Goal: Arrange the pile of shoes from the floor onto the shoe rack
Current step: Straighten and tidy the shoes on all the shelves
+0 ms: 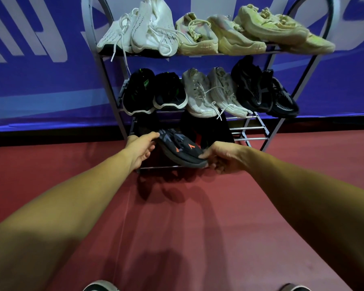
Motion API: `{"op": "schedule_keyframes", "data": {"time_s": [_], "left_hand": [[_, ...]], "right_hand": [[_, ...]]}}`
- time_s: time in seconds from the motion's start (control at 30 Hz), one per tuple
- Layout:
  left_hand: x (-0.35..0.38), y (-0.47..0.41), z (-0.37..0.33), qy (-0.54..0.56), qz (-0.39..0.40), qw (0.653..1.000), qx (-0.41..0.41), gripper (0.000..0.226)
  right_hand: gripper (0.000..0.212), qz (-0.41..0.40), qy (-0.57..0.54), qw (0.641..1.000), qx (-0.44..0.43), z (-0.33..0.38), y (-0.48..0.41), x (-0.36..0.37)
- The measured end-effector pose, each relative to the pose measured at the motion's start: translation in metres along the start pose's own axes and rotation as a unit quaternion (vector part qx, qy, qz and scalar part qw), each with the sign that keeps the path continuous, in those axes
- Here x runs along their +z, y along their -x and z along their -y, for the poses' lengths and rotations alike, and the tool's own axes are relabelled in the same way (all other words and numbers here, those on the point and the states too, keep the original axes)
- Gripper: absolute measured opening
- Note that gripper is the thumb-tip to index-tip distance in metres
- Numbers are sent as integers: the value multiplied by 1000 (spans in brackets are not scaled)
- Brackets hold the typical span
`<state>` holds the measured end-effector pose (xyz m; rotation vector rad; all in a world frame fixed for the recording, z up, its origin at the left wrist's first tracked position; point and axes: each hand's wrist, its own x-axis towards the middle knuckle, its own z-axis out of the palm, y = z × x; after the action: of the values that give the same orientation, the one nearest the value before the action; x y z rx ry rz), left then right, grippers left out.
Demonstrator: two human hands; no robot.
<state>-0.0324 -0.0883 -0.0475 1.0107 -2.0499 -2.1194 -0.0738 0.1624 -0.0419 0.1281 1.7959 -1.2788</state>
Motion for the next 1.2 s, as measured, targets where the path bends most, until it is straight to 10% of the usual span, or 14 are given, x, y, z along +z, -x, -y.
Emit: {"op": "schedule_keyframes", "data": {"time_s": [0.13,0.27,0.6,0.9,1.2], "left_hand": [[9,10,0,-7,70,997,-30,19],[12,15,8,-77,117,988,-64,67],[17,1,12,-78,78,994,-13,22],[3,-10,14,-130,152,978,-63,70],[9,-39,9,-97,29,994,38,46]], "right_hand": [[26,35,22,999,10,-4,-2,12],[19,28,21,999,-8,-4,-19,18],[20,-83,20,996,-27,10,-31,43],[6,-150,-16,986,-77,18,-38,52],[54,-184,-48,967,-170,36,-54,73]]}}
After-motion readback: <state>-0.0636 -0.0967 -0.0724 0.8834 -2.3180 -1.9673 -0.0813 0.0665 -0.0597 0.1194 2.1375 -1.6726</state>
